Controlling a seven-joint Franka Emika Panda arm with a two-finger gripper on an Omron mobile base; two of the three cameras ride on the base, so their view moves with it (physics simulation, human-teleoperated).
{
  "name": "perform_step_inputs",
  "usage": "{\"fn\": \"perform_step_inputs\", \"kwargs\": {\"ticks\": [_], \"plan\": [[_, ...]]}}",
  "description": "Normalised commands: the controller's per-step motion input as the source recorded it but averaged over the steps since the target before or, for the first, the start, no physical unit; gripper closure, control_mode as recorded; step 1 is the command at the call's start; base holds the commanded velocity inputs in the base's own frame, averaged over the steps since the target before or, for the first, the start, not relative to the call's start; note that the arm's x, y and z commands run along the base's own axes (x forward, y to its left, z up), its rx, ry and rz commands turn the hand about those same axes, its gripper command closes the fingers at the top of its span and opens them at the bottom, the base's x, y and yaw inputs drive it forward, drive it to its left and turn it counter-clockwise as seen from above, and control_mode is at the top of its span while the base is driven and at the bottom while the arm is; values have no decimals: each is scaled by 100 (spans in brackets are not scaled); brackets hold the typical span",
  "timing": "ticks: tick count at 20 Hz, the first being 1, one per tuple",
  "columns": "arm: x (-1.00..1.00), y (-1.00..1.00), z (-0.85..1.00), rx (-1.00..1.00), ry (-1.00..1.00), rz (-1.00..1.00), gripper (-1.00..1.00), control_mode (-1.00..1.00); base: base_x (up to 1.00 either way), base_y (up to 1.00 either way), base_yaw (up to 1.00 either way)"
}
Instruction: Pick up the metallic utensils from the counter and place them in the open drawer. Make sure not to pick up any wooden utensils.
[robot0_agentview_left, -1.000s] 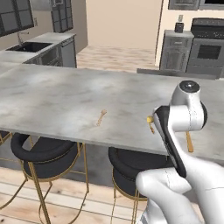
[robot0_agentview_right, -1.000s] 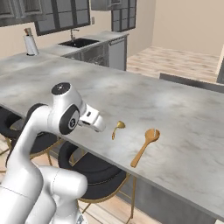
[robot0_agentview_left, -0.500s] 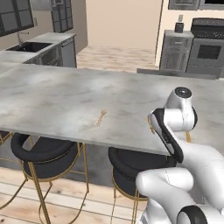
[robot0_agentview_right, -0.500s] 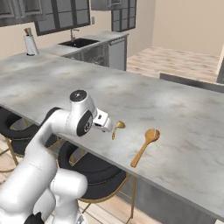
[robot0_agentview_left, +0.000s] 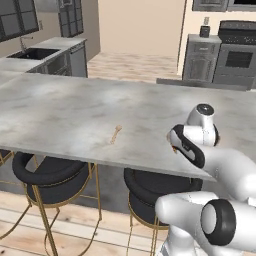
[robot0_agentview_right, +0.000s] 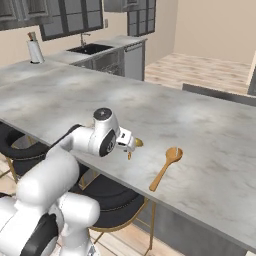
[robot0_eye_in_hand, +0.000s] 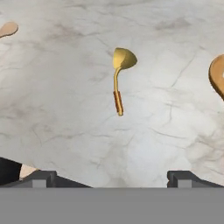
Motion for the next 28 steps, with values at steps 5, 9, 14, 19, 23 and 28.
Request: {"fn": "perform_step_inputs", "kwargs": {"ticks": [5,9,14,19,23,28], "plan": [[29,-6,-32,0,1,0,-100,-100,0,0,0],[39,-3,-29,0,0,0,-100,-100,0,0,0],[41,-14,-24,0,0,0,-100,-100,0,0,0],[35,-20,-27,0,0,0,-100,-100,0,0,0],[44,-1,-32,0,0,0,-100,-100,0,0,0],[40,-1,-25,0,0,0,-100,-100,0,0,0]]}}
